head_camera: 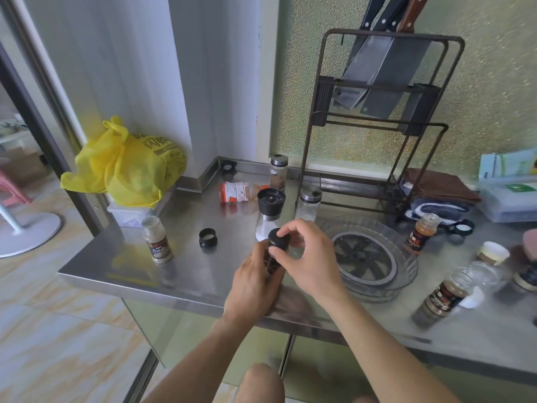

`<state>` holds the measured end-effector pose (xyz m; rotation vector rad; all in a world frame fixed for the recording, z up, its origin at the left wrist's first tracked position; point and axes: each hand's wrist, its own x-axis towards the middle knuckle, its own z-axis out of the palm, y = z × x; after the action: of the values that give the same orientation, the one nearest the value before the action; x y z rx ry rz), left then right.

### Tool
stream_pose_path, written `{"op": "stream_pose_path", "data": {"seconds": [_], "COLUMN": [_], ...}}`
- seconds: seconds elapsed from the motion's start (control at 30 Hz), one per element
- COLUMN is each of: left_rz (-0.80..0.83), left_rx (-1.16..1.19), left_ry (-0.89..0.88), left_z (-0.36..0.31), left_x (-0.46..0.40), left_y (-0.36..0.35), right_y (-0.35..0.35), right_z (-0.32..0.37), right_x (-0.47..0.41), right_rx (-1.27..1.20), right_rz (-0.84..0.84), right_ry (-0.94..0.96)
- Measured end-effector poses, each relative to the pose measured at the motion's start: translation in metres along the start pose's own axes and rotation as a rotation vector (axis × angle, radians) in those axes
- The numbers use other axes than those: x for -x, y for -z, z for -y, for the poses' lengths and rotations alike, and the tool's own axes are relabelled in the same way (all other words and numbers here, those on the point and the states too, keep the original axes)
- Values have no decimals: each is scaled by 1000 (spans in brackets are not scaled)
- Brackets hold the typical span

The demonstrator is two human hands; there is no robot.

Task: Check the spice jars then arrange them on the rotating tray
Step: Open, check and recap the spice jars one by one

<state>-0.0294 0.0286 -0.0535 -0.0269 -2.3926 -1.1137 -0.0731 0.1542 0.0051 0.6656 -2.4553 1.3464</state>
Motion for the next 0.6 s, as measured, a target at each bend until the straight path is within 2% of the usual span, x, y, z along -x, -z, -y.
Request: {"op": "stream_pose_path", "data": {"seconds": [0.13, 0.3, 0.6], "left_rz": [-6, 27, 28], "left_rx": [14, 16, 23], "left_ry": [-15, -19, -16], "left_z": [0, 3, 5], "left_x": [1, 1, 1], "left_y": [1, 0, -1], "right_y": [-2, 7, -4], "right_z": [0, -2, 1], "right_x": [-4, -3, -3], "right_rx": [36, -14, 55], "right_rz": [-3, 99, 54], "right_ry": [-4, -22, 31]}}
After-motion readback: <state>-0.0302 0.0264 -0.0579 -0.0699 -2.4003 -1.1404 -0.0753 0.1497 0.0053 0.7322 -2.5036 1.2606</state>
